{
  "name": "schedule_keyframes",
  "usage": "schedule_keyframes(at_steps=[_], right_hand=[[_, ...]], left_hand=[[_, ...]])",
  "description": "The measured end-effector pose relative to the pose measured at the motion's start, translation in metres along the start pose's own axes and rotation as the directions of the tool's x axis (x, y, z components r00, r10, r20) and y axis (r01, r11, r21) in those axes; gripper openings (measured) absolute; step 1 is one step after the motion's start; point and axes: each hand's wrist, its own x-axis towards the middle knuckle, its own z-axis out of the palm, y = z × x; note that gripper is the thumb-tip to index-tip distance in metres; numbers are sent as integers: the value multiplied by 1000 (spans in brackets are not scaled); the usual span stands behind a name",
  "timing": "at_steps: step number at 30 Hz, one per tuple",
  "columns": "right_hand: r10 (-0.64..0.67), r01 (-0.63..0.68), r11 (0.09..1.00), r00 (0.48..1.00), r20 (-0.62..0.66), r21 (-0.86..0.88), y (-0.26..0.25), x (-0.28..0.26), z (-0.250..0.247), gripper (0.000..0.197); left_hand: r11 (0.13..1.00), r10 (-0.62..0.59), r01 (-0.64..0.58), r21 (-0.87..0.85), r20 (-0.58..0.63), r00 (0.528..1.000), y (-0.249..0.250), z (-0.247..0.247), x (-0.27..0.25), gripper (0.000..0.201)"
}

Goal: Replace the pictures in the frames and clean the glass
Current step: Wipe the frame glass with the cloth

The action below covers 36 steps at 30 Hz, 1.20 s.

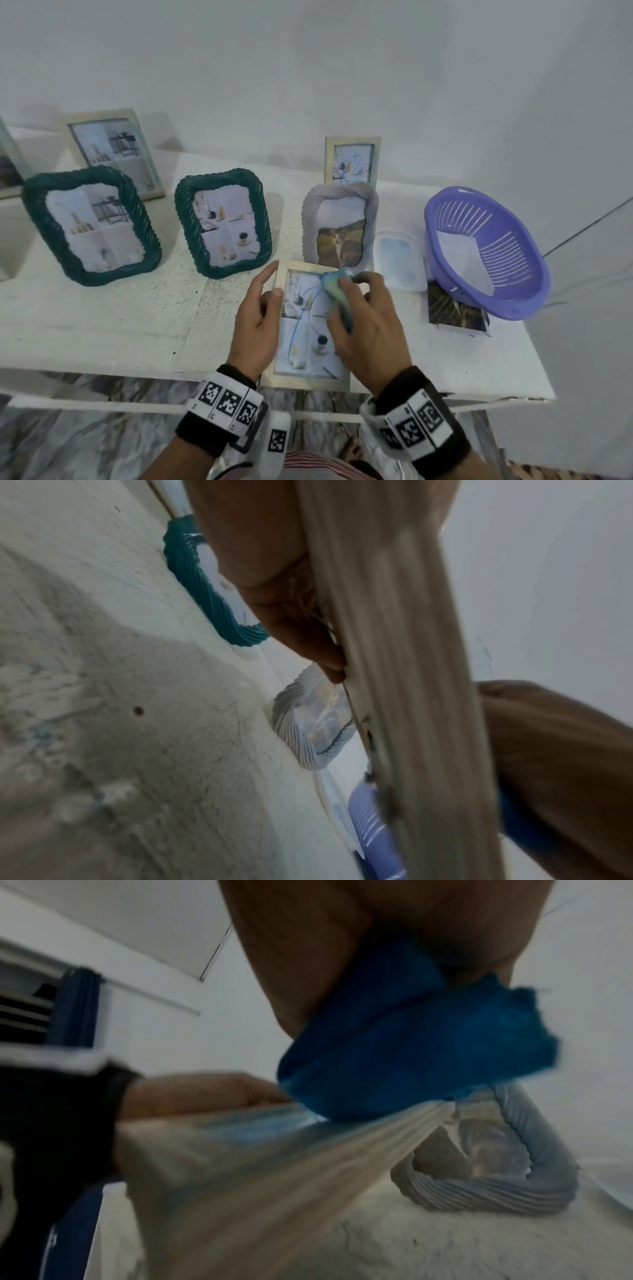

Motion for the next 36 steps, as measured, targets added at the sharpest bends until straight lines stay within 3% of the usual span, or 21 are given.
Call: schedule_keyframes(at_steps=[4, 7, 11, 13, 15, 17, 20, 24, 26, 28, 31, 34, 36], right_hand=[[-49, 53, 990, 998, 30, -133, -9, 6, 18, 15], [-17, 17, 999, 1000, -1, 34, -10, 9, 23, 4], [-133, 118, 981, 987, 89, 152, -25, 2, 23, 16], [-227, 215, 973, 961, 157, 89, -27, -4, 18, 28], [-210, 225, 973, 953, 217, -43, -18, 0, 13, 38], [-136, 161, 977, 975, 176, -139, -9, 10, 11, 32], [-128, 141, 982, 986, 105, -123, -19, 19, 10, 22], [-271, 282, 959, 925, 268, -2, -40, -2, 12, 21], [-293, 323, 946, 894, 339, -35, -35, -6, 11, 28], [-225, 266, 959, 925, 306, -97, -25, 3, 10, 33], [-143, 177, 970, 970, 197, -168, -18, 21, 8, 25], [-200, 223, 971, 956, 216, -85, -31, 16, 9, 25], [-280, 297, 955, 912, 301, -13, -38, 3, 7, 25]], left_hand=[[999, 53, -53, 7, 9, 999, 6, 0, -4, 42], [998, 58, -59, 4, 18, 998, 10, -3, -5, 43], [998, 64, -64, 6, 42, 997, 12, -10, -1, 43], [998, 69, -69, -6, 47, 996, 12, -12, -1, 43], [997, 81, -81, -6, 43, 996, 13, -13, -2, 42], [996, 90, -91, 3, 37, 995, 13, -14, -3, 43], [996, 87, -87, 5, 21, 996, 13, -15, -2, 43], [998, 65, -65, -4, 8, 998, 10, -21, 2, 42], [998, 59, -59, -11, 2, 998, 8, -23, 2, 42], [998, 60, -60, -15, -2, 998, 10, -23, 2, 42], [998, 69, -69, -13, -1, 998, 13, -21, 3, 43], [998, 56, -56, -15, 1, 998, 13, -22, 7, 43], [999, 35, -34, -21, 6, 999, 9, -24, 8, 43]])
